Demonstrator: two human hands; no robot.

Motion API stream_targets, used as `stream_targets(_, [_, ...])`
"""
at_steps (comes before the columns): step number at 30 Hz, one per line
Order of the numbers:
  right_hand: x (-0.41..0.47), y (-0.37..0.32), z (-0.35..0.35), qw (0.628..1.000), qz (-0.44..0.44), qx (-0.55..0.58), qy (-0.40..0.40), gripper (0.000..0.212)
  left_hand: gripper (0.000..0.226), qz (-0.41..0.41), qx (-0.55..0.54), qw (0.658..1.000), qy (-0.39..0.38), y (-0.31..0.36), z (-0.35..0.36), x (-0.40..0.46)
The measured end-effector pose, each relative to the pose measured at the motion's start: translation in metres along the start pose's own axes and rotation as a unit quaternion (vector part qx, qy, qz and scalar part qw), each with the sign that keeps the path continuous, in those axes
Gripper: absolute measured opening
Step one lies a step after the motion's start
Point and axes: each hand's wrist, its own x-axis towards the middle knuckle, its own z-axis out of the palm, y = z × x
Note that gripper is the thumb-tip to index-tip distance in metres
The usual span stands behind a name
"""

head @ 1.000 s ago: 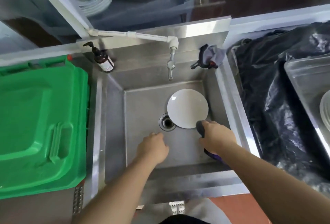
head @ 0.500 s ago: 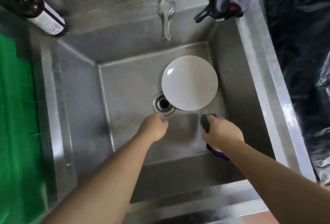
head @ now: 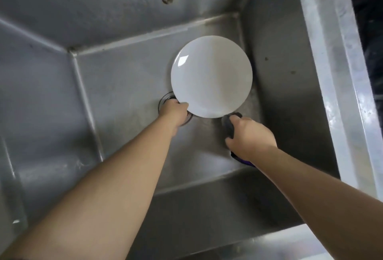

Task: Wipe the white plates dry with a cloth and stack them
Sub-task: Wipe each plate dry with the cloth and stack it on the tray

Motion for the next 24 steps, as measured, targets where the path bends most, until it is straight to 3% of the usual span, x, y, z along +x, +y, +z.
stream_targets(3, [0.004, 0.003, -0.004, 1.000, -0.004, -0.002, 0.005, 0.042, 0.018, -0.048, -0.170, 0.984, -0.012, 0.008, 0.008, 0.011])
stream_targets(8, [0.000, 0.009, -0.012, 1.000, 0.005, 0.013, 0.008, 0.043, 0.022, -0.051, -0.241, 0.969, 0.010, 0.013, 0.021, 0.003])
stream_targets(11, [-0.006, 0.012, -0.018, 1.000, 0.009, 0.019, 0.005, 0.047, 0.031, -0.047, -0.293, 0.955, -0.022, 0.014, 0.020, -0.007])
stream_targets(24, [-0.046, 0.003, -0.048, 0.999, 0.029, 0.016, 0.024, 0.050, 0.045, -0.032, -0.331, 0.937, -0.111, 0.009, -0.029, -0.068])
